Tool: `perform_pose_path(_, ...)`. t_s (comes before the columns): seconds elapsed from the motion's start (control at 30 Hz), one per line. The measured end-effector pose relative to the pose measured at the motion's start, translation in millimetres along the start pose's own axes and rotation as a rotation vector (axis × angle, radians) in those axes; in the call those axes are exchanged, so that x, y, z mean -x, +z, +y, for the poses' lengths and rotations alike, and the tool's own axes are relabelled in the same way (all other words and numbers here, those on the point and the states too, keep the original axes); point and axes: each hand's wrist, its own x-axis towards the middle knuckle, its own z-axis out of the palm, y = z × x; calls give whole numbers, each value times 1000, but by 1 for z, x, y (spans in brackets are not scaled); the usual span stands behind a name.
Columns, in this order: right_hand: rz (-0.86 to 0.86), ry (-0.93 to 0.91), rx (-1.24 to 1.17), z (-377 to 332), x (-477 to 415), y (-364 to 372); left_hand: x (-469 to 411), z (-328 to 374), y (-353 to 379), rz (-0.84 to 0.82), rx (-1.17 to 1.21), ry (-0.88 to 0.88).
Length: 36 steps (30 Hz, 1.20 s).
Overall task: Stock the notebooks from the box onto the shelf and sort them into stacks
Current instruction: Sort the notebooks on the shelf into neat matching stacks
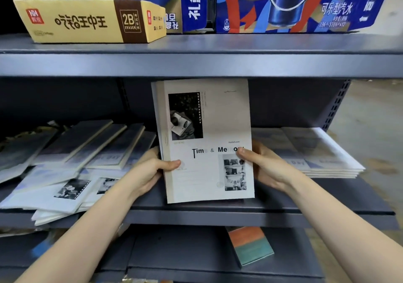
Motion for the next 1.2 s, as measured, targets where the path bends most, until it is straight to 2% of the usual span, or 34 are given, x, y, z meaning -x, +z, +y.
perform_pose_path(0.3,-74,-61,111,3,-11,-12,-15,-1,-2,-23,-205,156)
perform_pose_path(0.5,-111,-71,112,8,-12,-15,-14,-2,-5,-35,-361,179)
perform_pose_path(0.6,-59,-79,137,6,-14,-12,-12,0,-4,-78,-372,172)
perform_pose_path(0.7,-19,-102,156,4,-14,-6,-10,0,-1,-65,-258,163)
perform_pose_path(0.77,11,-120,121,3,-14,-2,-11,0,3,-1,-163,167)
perform_pose_path(0.9,184,-168,122,9,-18,18,-17,0,21,141,-4,224)
perform_pose_path(1.0,319,-266,184,20,-19,30,-16,-4,29,245,-43,278)
perform_pose_path(1.2,287,-264,280,19,-16,22,-8,0,23,208,-206,406)
